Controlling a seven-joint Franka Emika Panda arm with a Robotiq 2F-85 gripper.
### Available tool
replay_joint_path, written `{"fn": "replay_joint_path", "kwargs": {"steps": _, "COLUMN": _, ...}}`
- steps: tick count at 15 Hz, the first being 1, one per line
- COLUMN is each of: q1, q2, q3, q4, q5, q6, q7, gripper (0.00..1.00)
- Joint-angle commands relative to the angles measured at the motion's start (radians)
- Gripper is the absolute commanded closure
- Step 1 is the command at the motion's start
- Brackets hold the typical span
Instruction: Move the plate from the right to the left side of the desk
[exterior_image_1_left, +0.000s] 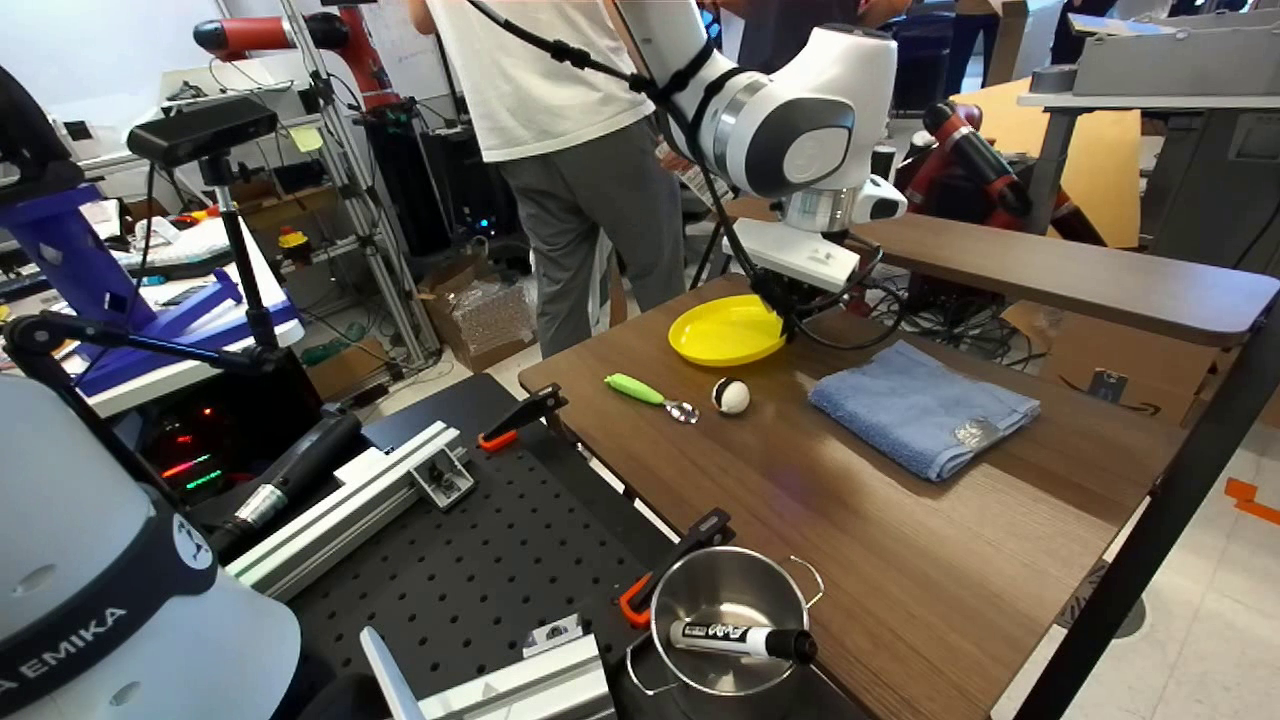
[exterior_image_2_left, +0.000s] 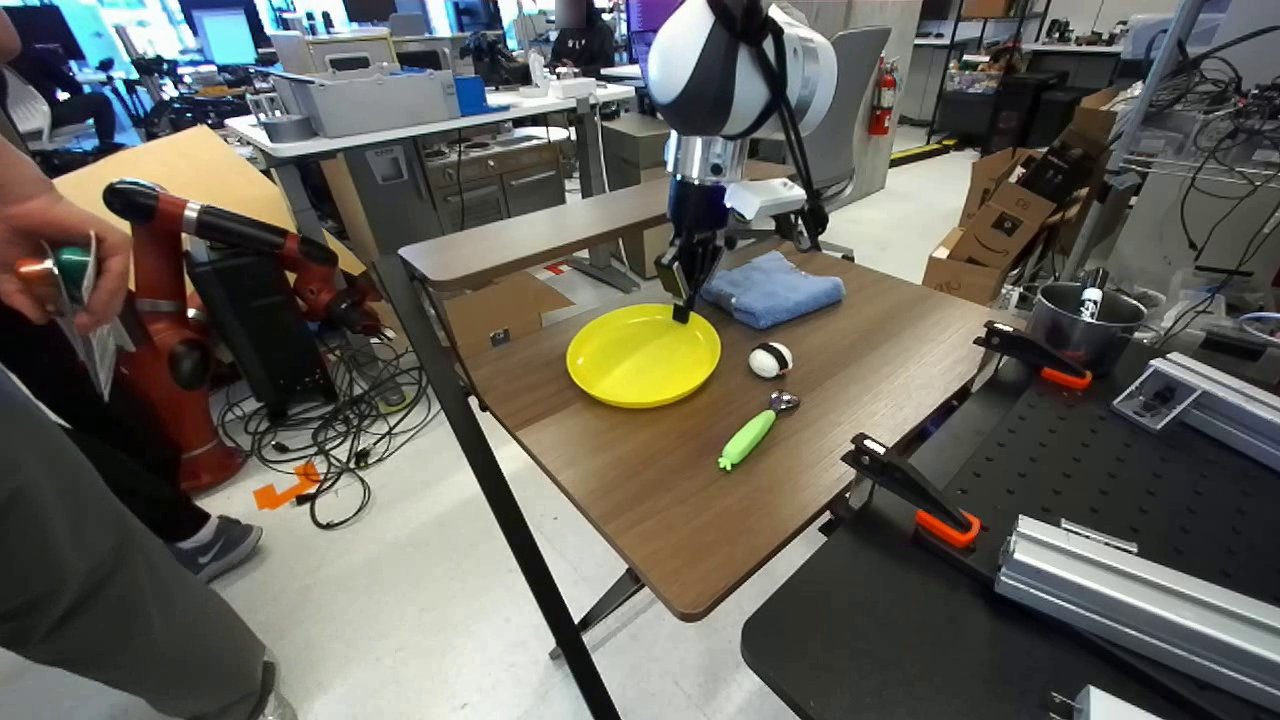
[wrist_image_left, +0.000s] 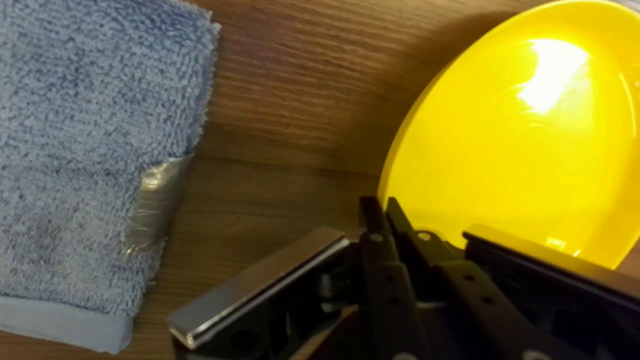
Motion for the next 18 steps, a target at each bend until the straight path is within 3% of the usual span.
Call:
{"fn": "replay_joint_path", "kwargs": {"steps": 1, "q1": 0.037, "q2": 0.038, "q3": -0.022, "q4": 0.053, "q5": -0.063, "q6": 0.004, "q7": 0.093, "gripper": 0.99}}
{"fn": "replay_joint_path", "kwargs": {"steps": 12, "q1": 0.115, "q2": 0.095, "q3": -0.068, "q4": 0.142, "q5": -0.132, "q6": -0.011, "q7": 0.250, "gripper": 0.99}}
{"fn": "replay_joint_path", "kwargs": {"steps": 13, "q1": 0.119, "q2": 0.100, "q3": -0.072, "q4": 0.149, "q5": -0.138, "q6": -0.014, "q7": 0.262, "gripper": 0.71}}
{"fn": "replay_joint_path", "kwargs": {"steps": 15, "q1": 0.123, "q2": 0.104, "q3": -0.076, "q4": 0.155, "q5": -0.139, "q6": -0.018, "q7": 0.276, "gripper": 0.64}}
{"fn": "replay_joint_path", "kwargs": {"steps": 18, "q1": 0.124, "q2": 0.108, "q3": -0.079, "q4": 0.156, "q5": -0.139, "q6": -0.020, "q7": 0.286, "gripper": 0.43}}
